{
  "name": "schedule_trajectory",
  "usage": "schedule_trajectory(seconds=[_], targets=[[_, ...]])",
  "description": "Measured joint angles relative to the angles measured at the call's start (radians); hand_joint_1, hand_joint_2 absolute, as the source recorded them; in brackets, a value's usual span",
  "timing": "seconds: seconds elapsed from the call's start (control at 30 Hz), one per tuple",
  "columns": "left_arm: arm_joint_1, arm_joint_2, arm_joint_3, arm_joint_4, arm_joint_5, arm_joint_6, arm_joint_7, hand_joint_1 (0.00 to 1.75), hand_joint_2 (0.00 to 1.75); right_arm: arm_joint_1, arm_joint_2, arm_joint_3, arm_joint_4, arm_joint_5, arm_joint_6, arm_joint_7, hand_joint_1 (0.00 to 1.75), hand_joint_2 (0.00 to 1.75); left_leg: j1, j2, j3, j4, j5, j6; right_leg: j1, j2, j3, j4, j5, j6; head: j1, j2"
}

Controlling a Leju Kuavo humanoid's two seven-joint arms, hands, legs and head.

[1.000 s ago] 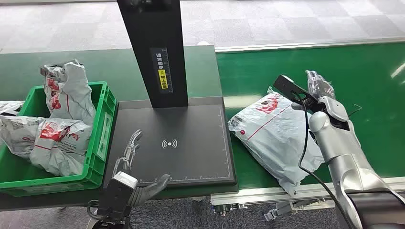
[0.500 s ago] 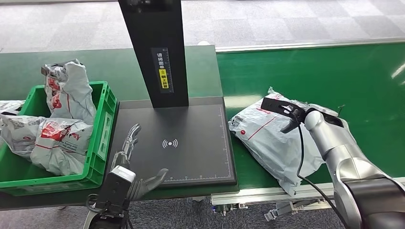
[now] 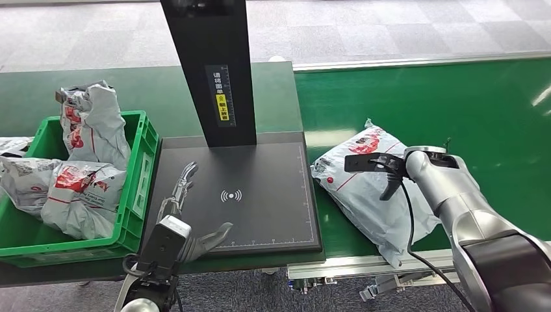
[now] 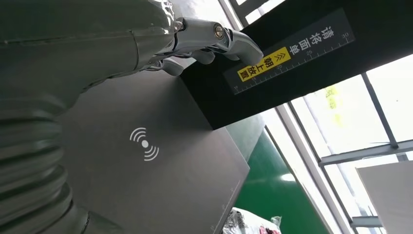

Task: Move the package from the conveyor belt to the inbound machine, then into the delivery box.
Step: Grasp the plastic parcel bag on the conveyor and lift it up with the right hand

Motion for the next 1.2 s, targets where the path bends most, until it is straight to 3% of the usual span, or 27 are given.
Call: schedule_trajectory(seconds=[0.5, 0.8, 0.83, 0.93, 0.97, 1.2], targets=[[-0.008, -0.003, -0.005, 0.002, -0.015, -0.005, 0.009, 0.0, 1.75, 0.094, -0.082, 0.239, -0.02, -0.018, -0.116, -0.047, 0.0, 1.75, 0.0, 0.0, 0.0, 0.0, 0.0, 0.0, 0.0, 0.0, 0.001, 0.0, 0.0, 0.0, 0.0, 0.0], [0.038, -0.003, -0.003, -0.028, -0.037, 0.014, 0.016, 0.0, 1.75, 0.213, -0.069, 0.254, -0.105, -0.145, -0.357, 0.048, 0.0, 1.75, 0.001, 0.0, 0.002, 0.0, 0.0, 0.0, 0.001, 0.0, 0.002, 0.0, 0.0, 0.0, 0.0, 0.0], [0.043, -0.003, -0.002, -0.032, -0.04, 0.014, 0.016, 0.0, 1.75, 0.231, -0.068, 0.254, -0.121, -0.154, -0.379, 0.058, 0.36, 1.75, 0.001, 0.0, 0.002, 0.0, 0.0, 0.0, 0.001, 0.0, 0.002, 0.0, 0.0, 0.0, 0.0, 0.0], [0.051, -0.003, -0.002, -0.037, -0.044, 0.016, 0.017, 0.0, 1.75, 0.276, -0.068, 0.254, -0.164, -0.165, -0.419, 0.083, 1.67, 1.75, 0.001, 0.0, 0.003, 0.0, 0.0, 0.0, 0.001, 0.0, 0.003, 0.0, 0.0, 0.0, 0.0, 0.0], [0.052, -0.003, -0.002, -0.038, -0.044, 0.016, 0.017, 0.0, 1.75, 0.288, -0.068, 0.254, -0.175, -0.165, -0.426, 0.089, 1.75, 1.75, 0.001, 0.0, 0.004, 0.0, -0.001, 0.0, 0.001, 0.0, 0.004, 0.0, 0.0, 0.0, 0.0, 0.0], [0.055, -0.003, -0.001, -0.039, -0.045, 0.01, 0.017, 0.0, 1.75, 0.347, -0.074, 0.242, -0.237, -0.173, -0.443, 0.106, 1.75, 1.75, 0.001, 0.001, 0.011, 0.0, -0.002, -0.001, 0.001, 0.001, 0.01, -0.001, -0.001, -0.001, 0.0, 0.0]])
